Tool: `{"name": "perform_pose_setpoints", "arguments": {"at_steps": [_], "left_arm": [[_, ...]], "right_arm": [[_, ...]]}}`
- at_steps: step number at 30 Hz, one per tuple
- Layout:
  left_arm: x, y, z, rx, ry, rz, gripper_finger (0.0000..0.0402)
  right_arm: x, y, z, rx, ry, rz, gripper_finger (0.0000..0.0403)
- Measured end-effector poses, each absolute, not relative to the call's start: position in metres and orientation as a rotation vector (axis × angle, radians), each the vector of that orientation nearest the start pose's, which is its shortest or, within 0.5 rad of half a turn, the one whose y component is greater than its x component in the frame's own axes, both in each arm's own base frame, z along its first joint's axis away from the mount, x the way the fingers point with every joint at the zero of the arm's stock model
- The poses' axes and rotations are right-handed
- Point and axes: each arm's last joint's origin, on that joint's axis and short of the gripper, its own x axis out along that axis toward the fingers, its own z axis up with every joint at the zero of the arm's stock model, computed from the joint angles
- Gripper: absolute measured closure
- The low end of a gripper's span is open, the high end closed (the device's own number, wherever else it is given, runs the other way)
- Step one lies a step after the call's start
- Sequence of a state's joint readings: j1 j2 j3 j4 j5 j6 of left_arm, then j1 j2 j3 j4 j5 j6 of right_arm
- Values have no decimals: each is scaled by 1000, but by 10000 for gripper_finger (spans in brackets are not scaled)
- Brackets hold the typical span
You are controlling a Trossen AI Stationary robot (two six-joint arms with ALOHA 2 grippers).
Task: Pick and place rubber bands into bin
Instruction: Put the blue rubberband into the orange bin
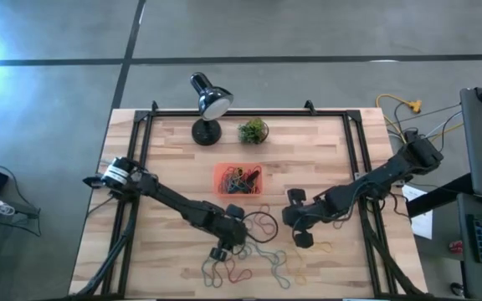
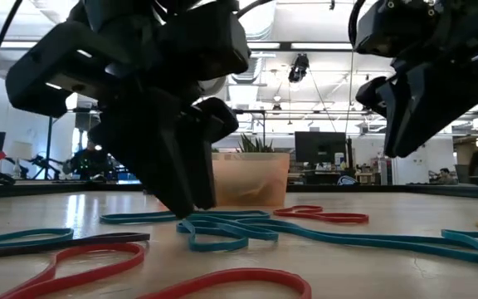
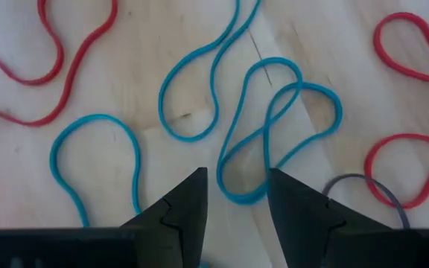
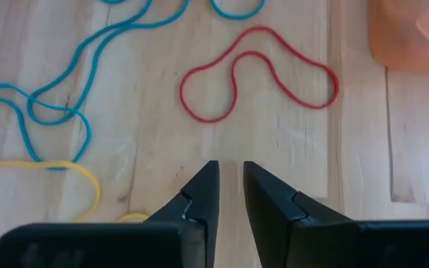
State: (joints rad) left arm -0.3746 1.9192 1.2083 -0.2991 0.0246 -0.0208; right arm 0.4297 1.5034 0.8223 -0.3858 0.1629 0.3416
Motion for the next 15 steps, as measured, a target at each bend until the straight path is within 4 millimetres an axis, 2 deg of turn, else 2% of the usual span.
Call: {"name": "perform_pose_setpoints", "arguments": {"at_steps": [15], "left_arm": [[359, -139, 154, 133, 1010, -335, 279]], "right_arm": [[253, 110, 176, -11, 1030, 46, 346]]}}
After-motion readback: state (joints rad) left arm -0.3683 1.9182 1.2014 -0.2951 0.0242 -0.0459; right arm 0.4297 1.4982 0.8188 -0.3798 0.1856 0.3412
